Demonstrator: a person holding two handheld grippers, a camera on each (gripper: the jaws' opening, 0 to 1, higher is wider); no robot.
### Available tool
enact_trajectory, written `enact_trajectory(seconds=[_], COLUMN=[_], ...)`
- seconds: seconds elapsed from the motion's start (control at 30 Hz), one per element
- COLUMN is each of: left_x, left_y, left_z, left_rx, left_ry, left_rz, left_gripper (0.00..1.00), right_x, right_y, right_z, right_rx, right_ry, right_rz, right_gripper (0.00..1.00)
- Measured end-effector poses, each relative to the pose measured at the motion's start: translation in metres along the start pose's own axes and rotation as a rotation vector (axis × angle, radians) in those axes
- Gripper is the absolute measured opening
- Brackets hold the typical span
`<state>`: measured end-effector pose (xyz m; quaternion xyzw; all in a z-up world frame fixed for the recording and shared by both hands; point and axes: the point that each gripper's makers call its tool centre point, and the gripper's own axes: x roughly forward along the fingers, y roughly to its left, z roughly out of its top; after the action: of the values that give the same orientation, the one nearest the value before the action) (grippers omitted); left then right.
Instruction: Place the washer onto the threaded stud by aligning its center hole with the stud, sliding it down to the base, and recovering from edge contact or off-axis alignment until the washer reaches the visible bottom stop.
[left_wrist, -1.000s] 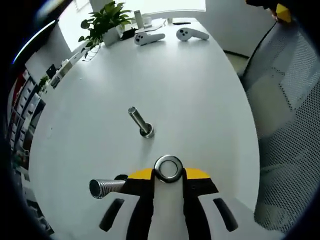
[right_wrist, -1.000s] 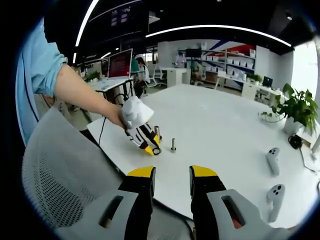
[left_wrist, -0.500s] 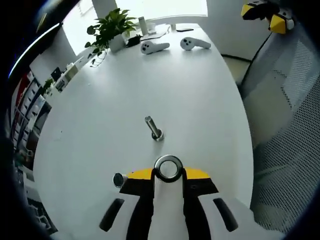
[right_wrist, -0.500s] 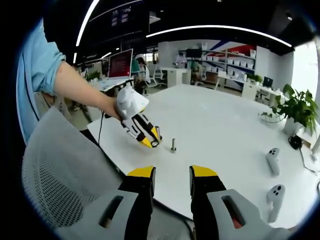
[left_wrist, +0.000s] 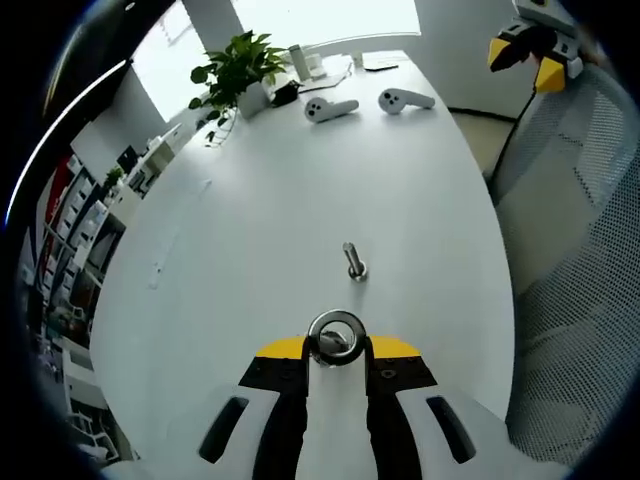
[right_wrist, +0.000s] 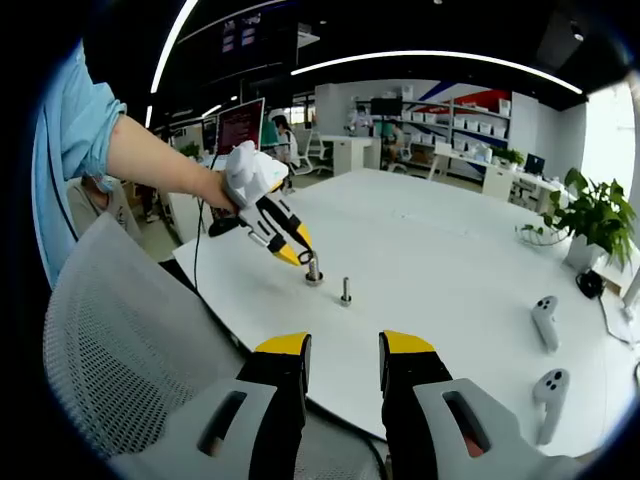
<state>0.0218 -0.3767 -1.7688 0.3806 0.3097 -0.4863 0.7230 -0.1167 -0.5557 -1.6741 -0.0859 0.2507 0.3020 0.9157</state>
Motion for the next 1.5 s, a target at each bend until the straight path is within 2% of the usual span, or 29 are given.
enact_trajectory(seconds=[0.3,0.67,0.93,1.23,1.37,1.47,1.5], left_x=[0.002,0.015,0.029,0.055,0.057,0.061,0.059], left_y=[0.011,0.014,0.009,0.004,0.002,0.003,0.0], left_z=[-0.001,-0.01,-0.016,-0.037,-0.033,-0.041,-0.049], left_rx=[0.002,-0.016,-0.018,-0.054,-0.089,-0.101,-0.112], left_ry=[0.02,0.064,0.104,0.158,0.165,0.201,0.254], left_rz=[0.01,-0.016,-0.047,-0.074,-0.099,-0.127,-0.143], left_gripper=[0.19,0.19,0.19,0.19,0.2,0.21,0.2], right_x=[0.0,0.0,0.0,0.0,0.001,0.001,0.001], right_y=[0.0,-0.001,-0.001,0.001,0.002,0.004,0.004], right_z=[0.001,0.001,0.001,0.0,-0.001,-0.002,-0.002], right_rx=[0.003,0.005,0.007,0.008,0.002,0.002,0.002], right_ry=[-0.005,-0.008,-0.008,-0.004,0.004,0.009,0.012], right_rz=[-0.003,-0.003,-0.001,0.006,0.017,0.027,0.029], right_gripper=[0.29,0.29,0.29,0.29,0.29,0.29,0.29])
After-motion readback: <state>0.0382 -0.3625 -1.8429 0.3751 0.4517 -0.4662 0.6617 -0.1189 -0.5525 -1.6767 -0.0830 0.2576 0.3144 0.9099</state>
